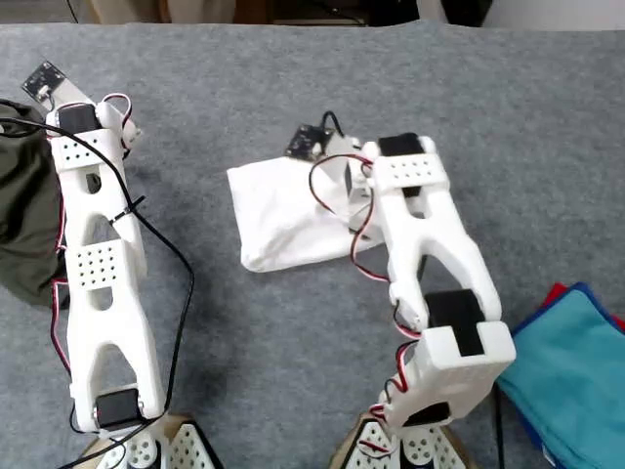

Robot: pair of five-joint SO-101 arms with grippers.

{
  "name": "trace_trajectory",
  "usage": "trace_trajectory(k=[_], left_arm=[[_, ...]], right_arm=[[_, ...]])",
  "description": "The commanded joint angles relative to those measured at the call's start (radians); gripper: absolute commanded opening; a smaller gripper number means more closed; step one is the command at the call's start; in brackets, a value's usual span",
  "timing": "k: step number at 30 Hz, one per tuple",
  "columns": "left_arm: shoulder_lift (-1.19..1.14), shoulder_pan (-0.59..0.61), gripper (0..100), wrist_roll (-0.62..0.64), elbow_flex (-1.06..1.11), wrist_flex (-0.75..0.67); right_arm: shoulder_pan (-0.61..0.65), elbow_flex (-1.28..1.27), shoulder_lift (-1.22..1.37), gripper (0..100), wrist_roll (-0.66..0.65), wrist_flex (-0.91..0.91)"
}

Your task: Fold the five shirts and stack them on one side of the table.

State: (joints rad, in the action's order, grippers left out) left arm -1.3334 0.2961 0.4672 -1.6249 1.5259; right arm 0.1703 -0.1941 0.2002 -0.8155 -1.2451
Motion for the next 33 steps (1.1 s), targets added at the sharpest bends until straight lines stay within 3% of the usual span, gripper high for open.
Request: trace_trajectory(k=[1, 7, 14, 20, 24, 33], left_arm=[[0.018, 0.005, 2, 0.003, -0.046, -0.015], [0.018, 0.005, 2, 0.003, -0.046, -0.015], [0.016, 0.003, 2, 0.002, -0.046, -0.015], [0.016, 0.002, 2, 0.000, -0.046, -0.015], [0.016, 0.000, 2, -0.015, -0.046, -0.015], [0.016, 0.006, 2, -0.014, -0.046, -0.017]], right_arm=[[-0.051, -0.028, -0.065, 0.5, -0.087, 0.008], [-0.105, -0.074, -0.090, 2.4, -0.187, 0.020], [-0.125, -0.070, -0.088, 31.3, -0.190, 0.069], [-0.105, 0.120, -0.134, 29.5, -0.183, -0.081], [-0.033, 0.315, -0.108, 29.2, -0.103, -0.193], [0.111, 0.794, 0.282, 27.7, 0.069, -0.285]])
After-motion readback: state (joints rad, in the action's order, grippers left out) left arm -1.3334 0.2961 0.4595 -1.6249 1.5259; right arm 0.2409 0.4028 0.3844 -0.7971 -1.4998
